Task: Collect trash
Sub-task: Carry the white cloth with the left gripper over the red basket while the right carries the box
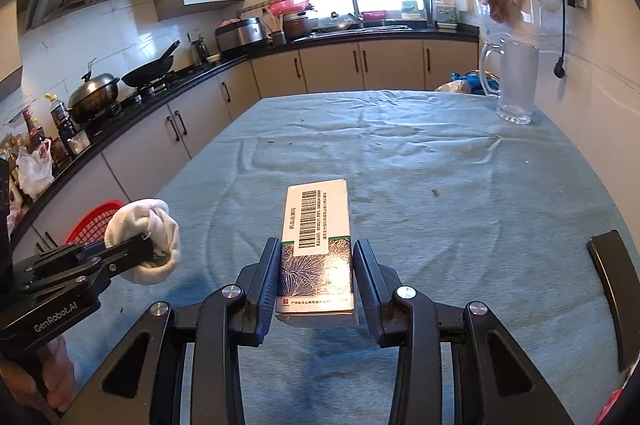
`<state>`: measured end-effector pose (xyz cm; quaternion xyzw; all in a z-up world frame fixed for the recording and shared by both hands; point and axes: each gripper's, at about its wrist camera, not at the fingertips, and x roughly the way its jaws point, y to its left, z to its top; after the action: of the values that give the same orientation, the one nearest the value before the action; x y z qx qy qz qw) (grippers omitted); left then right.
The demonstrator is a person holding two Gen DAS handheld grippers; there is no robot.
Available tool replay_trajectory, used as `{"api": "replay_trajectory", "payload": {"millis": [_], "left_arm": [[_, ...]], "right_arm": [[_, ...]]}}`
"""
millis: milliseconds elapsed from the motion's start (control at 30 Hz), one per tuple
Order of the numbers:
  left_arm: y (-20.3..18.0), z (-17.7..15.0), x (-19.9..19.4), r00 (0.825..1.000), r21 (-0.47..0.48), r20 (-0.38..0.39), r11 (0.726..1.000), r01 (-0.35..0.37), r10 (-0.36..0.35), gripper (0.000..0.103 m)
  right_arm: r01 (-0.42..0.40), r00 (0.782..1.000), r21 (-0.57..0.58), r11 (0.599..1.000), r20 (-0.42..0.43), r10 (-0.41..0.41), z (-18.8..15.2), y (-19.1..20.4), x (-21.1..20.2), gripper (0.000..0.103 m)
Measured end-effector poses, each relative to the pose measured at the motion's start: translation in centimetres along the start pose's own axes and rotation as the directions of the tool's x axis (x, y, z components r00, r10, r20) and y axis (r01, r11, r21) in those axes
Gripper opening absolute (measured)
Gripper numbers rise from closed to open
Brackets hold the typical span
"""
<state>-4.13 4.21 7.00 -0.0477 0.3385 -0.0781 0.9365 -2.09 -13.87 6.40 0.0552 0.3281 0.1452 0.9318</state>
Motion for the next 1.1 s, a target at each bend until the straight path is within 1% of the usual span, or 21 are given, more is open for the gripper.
{"api": "replay_trajectory", "payload": {"millis": [333, 467, 633, 733, 833, 900, 1100], "left_arm": [[2.3, -0.2, -1.4, 1.000, -0.047, 0.026, 0.999, -0.009, 0.011, 0.024], [3.8, -0.5, -2.4, 0.999, -0.071, 0.039, 0.997, -0.025, 0.028, 0.024], [6.2, -0.7, -3.6, 0.996, -0.113, 0.057, 0.992, -0.055, 0.062, 0.024], [8.3, -1.0, -4.5, 0.994, -0.142, 0.068, 0.987, -0.079, 0.089, 0.024], [10.5, -1.4, -5.5, 0.988, -0.175, 0.079, 0.978, -0.117, 0.132, 0.024], [12.6, -1.8, -6.2, 0.982, -0.210, 0.084, 0.967, -0.146, 0.167, 0.024], [17.7, -2.9, -7.5, 0.967, -0.293, 0.075, 0.932, -0.212, 0.244, 0.024]], "right_arm": [[-0.054, 0.998, -0.025, 0.998, -0.019, 0.054, 0.3, 2.9, 0.0, 0.040], [-0.092, 0.996, -0.032, 0.995, -0.026, 0.091, 0.6, 4.4, 0.1, 0.040], [-0.161, 0.986, -0.028, 0.987, -0.050, 0.160, 1.1, 6.5, 0.6, 0.040], [-0.211, 0.975, -0.023, 0.977, -0.073, 0.208, 1.5, 8.3, 1.3, 0.040], [-0.256, 0.963, -0.024, 0.966, -0.097, 0.252, 1.9, 10.1, 2.1, 0.040], [-0.276, 0.957, -0.030, 0.961, -0.106, 0.271, 2.0, 11.3, 2.5, 0.040], [-0.356, 0.926, -0.044, 0.933, -0.150, 0.347, 2.4, 15.8, 4.2, 0.040]]}}
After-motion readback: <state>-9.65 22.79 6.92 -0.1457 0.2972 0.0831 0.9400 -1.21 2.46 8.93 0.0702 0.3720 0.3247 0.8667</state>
